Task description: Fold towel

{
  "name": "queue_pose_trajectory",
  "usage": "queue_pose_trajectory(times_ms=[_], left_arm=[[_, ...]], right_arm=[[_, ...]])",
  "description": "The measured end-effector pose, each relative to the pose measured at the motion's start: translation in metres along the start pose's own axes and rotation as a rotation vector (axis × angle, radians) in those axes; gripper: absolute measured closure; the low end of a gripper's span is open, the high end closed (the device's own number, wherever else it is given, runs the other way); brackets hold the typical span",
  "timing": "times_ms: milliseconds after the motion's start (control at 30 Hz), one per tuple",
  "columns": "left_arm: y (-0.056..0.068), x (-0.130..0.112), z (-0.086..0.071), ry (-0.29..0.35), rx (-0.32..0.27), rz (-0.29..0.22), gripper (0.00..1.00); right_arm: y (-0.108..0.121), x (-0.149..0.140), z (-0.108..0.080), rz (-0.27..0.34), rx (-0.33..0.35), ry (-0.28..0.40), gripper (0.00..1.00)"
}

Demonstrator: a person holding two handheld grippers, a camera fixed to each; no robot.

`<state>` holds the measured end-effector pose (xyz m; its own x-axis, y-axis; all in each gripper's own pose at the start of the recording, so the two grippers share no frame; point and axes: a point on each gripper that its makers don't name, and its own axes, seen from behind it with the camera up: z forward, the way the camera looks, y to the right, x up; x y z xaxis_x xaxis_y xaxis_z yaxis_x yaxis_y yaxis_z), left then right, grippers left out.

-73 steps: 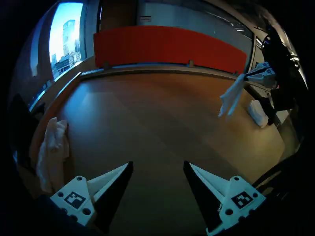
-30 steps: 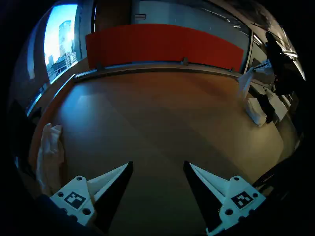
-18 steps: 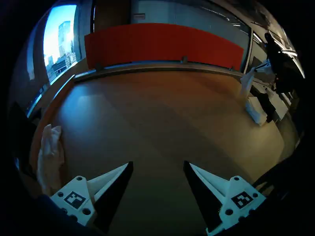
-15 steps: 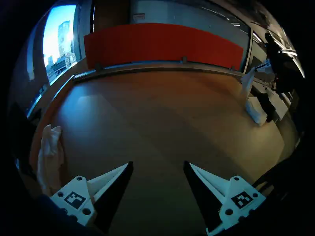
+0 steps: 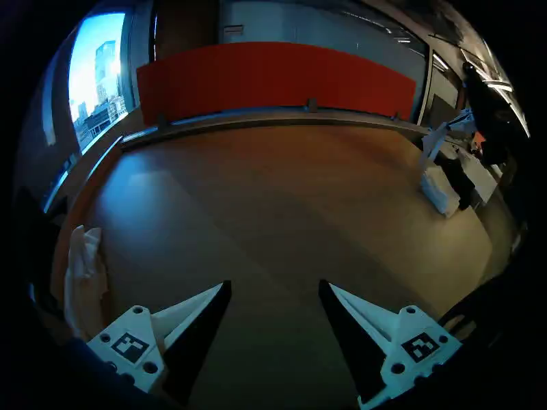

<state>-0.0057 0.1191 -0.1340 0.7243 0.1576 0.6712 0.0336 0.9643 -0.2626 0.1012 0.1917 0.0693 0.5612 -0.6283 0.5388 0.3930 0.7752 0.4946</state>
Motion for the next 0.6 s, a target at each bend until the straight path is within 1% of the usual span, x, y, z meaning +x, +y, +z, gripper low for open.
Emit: queue_pose_trajectory(times_ms=[167,333,467,600], left_arm=[[0.003,0.0,-0.001,0.0,-0.005,0.009,0.06],[0.006,-0.003,-0.002,-0.004,-0.01,0.014,0.05],[0.008,-0.006,-0.002,-0.006,-0.012,0.021,0.06],[0.01,-0.008,-0.003,-0.01,-0.011,0.025,0.06]], right_arm=[[-0.003,-0.036,-0.01,0.001,0.005,-0.048,0.96],[-0.009,-0.074,-0.015,0.019,0.003,-0.099,0.96],[-0.014,-0.102,-0.016,0.045,-0.002,-0.138,0.96],[-0.017,-0.125,-0.013,0.083,-0.012,-0.168,0.96]])
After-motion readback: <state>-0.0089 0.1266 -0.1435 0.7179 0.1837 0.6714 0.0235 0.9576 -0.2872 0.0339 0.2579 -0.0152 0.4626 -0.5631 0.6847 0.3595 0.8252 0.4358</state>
